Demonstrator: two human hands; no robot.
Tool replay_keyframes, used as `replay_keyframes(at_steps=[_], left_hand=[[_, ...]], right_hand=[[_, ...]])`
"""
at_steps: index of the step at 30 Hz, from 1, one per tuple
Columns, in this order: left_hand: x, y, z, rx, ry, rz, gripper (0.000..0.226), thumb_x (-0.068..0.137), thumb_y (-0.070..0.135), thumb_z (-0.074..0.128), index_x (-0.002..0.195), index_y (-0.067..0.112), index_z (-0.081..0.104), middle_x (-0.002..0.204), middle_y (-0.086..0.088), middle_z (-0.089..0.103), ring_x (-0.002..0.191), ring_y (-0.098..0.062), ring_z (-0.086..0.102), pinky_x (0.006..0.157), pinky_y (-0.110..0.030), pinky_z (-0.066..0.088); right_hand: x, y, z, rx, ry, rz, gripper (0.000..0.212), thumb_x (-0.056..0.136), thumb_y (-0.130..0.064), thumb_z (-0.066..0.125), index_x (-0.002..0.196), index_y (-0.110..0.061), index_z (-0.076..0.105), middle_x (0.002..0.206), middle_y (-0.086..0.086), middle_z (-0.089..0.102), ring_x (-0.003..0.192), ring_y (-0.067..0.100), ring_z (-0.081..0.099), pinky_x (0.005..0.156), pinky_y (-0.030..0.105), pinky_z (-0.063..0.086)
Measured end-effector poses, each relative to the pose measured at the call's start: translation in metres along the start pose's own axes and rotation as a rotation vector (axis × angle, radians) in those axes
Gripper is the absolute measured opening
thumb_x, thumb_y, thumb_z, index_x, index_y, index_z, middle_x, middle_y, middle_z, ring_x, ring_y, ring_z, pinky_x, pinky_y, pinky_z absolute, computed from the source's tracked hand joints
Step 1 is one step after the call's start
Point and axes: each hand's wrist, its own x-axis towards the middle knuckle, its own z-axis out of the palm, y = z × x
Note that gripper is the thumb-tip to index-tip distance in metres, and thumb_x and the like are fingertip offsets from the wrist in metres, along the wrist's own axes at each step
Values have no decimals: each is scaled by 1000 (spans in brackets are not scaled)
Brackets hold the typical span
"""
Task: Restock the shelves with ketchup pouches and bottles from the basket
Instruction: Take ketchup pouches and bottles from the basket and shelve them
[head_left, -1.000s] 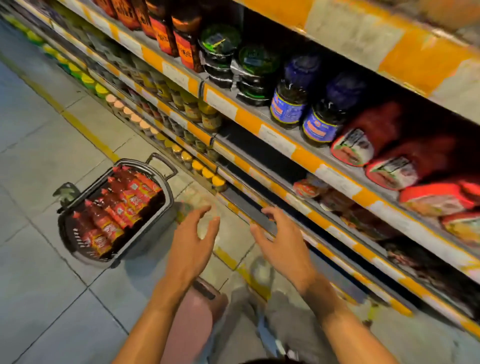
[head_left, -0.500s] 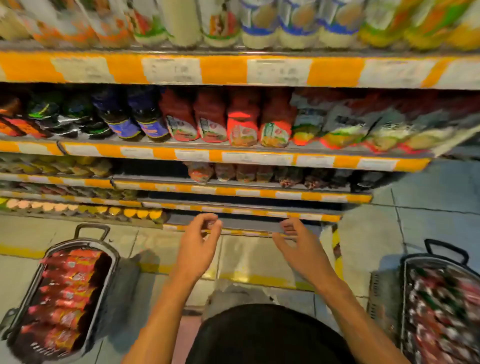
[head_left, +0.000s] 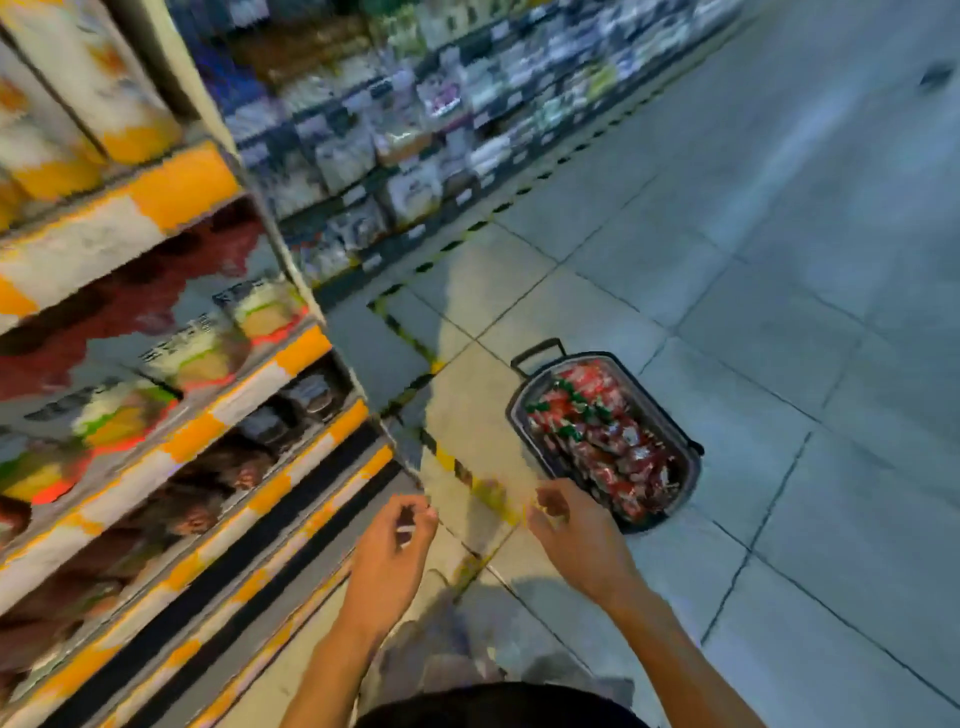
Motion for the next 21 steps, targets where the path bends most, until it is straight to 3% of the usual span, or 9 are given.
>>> replay_keyframes(at_steps=[4, 8, 10, 13, 16, 21], left_hand=[[58, 31, 55, 70, -178, 94, 10, 97, 21, 63, 96, 31, 65, 95, 22, 69, 88, 1, 64, 78, -17, 49], [121, 50, 104, 127, -349, 120, 13, 97, 16, 62, 97, 28, 66, 93, 9, 71, 87, -2, 65, 76, -22, 50], [154, 56, 126, 153, -427, 152, 18, 96, 12, 62, 94, 29, 65, 91, 7, 70, 85, -3, 65, 74, -21, 51], [202, 62, 155, 194, -507, 148, 19, 96, 14, 64, 93, 33, 63, 89, 11, 68, 80, 7, 62, 72, -20, 51], [253, 59, 185, 271, -574, 137, 8, 97, 26, 63, 102, 33, 63, 96, 12, 67, 88, 5, 60, 73, -17, 47], [324, 46, 239, 393, -604, 114, 12, 98, 30, 59, 110, 27, 62, 101, 12, 64, 95, 0, 59, 72, -10, 40]], right_hand=[[7, 33, -41, 86, 159, 119, 23, 96, -36, 65, 115, -22, 62, 103, -9, 65, 98, 6, 62, 88, 28, 51], [27, 57, -66, 119, 312, 265, 15, 94, -34, 67, 106, -26, 62, 97, -13, 66, 88, -1, 61, 79, 18, 46], [43, 65, -77, 115, 364, 344, 18, 95, -36, 66, 109, -25, 63, 101, -10, 68, 93, 6, 63, 85, 26, 51], [71, 72, -90, 106, 416, 448, 16, 95, -35, 65, 105, -24, 64, 98, -7, 70, 92, 12, 65, 86, 36, 54], [110, 87, -95, 127, 459, 511, 14, 95, -32, 65, 105, -22, 65, 96, -6, 70, 91, 11, 65, 85, 33, 55], [178, 124, -88, 188, 418, 564, 15, 96, -40, 63, 104, -27, 60, 95, -12, 67, 89, 7, 64, 81, 28, 56]])
